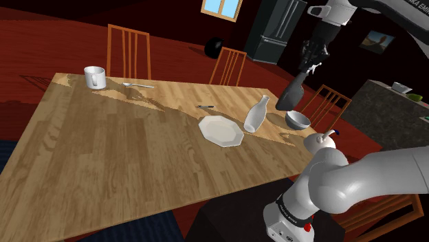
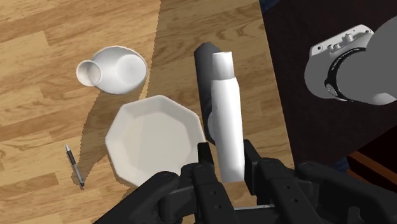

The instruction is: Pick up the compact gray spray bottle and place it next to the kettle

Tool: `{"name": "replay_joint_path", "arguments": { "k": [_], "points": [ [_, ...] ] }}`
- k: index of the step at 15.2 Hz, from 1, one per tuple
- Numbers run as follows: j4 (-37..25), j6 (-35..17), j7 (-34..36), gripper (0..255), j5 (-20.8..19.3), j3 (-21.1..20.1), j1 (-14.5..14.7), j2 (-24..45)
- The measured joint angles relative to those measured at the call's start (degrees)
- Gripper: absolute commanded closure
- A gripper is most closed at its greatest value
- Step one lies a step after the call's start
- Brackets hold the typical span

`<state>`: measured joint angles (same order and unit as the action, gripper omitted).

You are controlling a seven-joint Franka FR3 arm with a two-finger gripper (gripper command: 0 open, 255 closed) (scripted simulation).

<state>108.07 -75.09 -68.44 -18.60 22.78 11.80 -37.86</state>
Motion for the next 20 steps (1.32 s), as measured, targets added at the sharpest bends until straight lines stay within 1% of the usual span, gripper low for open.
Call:
{"name": "replay_joint_path", "arguments": {
  "k": [6,10,13,16,17,19,20],
  "points": [
    [-3.4,-2.6,-9.0,255,-3.2,9.0,-0.1,3.2],
    [-7.5,-4.4,-15.1,255,-3.8,15.7,0.8,7.2],
    [-10.9,-6.1,-20.0,255,-3.4,21.6,1.9,10.9],
    [-14.9,-7.9,-25.2,255,-1.5,28.6,3.9,15.7],
    [-16.0,-8.7,-27.4,255,-0.6,31.5,4.6,17.4],
    [-19.4,-10.0,-32.2,255,2.7,38.7,6.9,22.3],
    [-21.9,-10.2,-35.2,255,5.5,43.7,8.6,25.9]
  ]
}}
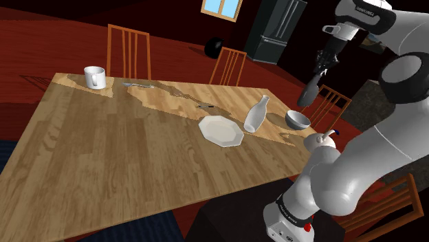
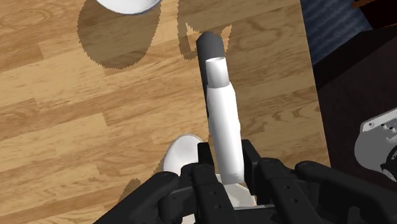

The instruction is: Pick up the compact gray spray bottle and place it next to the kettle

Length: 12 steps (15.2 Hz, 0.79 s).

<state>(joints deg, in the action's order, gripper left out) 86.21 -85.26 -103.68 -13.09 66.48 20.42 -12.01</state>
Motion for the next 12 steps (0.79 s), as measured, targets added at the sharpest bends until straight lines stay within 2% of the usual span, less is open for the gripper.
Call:
{"name": "replay_joint_path", "arguments": {
  "k": [1,2,3,4,6,7,8,10,11,12],
  "points": [
    [-2.7,-0.6,-4.6,255,5.1,7.8,2.4,6.1],
    [-4.4,-0.6,-10.1,255,12.2,11.2,-0.6,13.1],
    [-6.9,0.2,-16.5,255,20.7,14.6,-5.8,21.7],
    [-9.1,0.5,-19.8,255,25.6,12.1,-12.0,25.5],
    [-15.3,2.6,-24.4,255,32.6,6.8,-24.4,32.5],
    [-18.2,3.7,-25.6,255,35.0,5.0,-28.8,34.9],
    [-23.2,5.8,-27.0,255,38.2,2.4,-35.0,38.3],
    [-31.8,8.7,-28.1,255,43.2,-1.4,-44.8,43.8],
    [-33.1,9.0,-28.5,255,44.1,-2.1,-46.7,44.8],
    [-32.9,8.5,-28.9,255,44.4,-2.4,-47.2,45.3]
  ]
}}
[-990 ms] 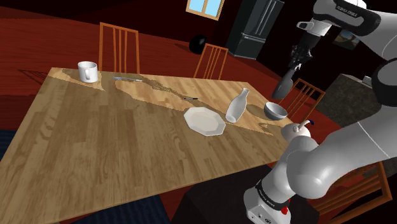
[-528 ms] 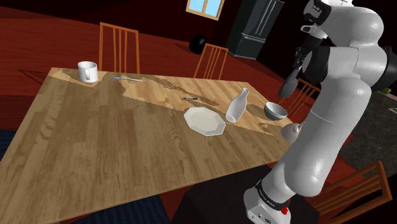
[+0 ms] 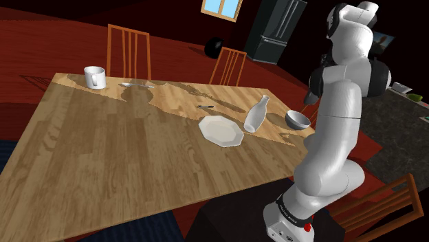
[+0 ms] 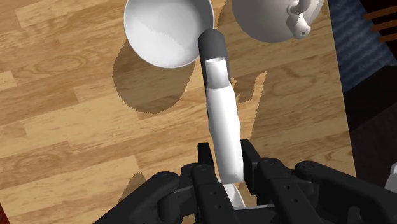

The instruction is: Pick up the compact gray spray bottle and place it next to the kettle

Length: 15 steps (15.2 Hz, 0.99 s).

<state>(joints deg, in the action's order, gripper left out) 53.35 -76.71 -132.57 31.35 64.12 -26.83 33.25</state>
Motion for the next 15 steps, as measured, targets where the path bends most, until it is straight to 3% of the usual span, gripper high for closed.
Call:
{"name": "replay_joint_path", "arguments": {
  "k": [8,15],
  "points": [
    [12.8,-8.5,-1.3,255,-2.6,2.5,7.7,-2.5],
    [21.1,-14.7,-1.9,255,-3.6,3.8,12.2,-3.5]
  ]
}}
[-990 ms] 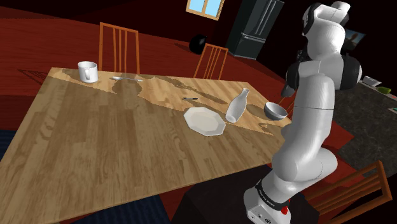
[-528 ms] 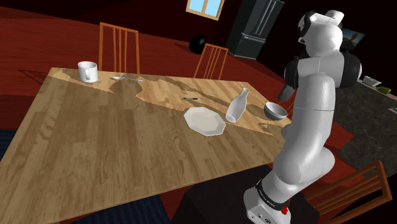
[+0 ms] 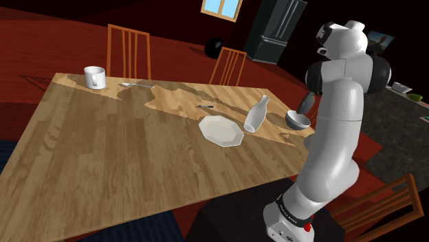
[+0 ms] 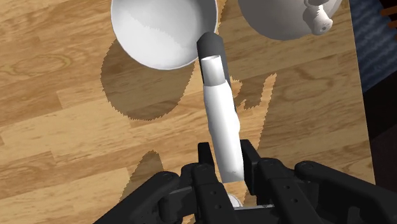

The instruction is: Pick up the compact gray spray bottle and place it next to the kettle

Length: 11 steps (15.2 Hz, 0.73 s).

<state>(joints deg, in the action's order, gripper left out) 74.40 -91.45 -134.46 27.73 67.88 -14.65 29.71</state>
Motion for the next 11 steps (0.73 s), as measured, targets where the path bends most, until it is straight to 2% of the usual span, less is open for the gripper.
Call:
{"name": "replay_joint_path", "arguments": {
  "k": [5,11],
  "points": [
    [5.5,-4.4,-0.5,255,-0.3,0.6,2.6,-0.4],
    [10.4,-8.9,-1.1,255,0.1,0.6,4.3,-0.3]
  ]
}}
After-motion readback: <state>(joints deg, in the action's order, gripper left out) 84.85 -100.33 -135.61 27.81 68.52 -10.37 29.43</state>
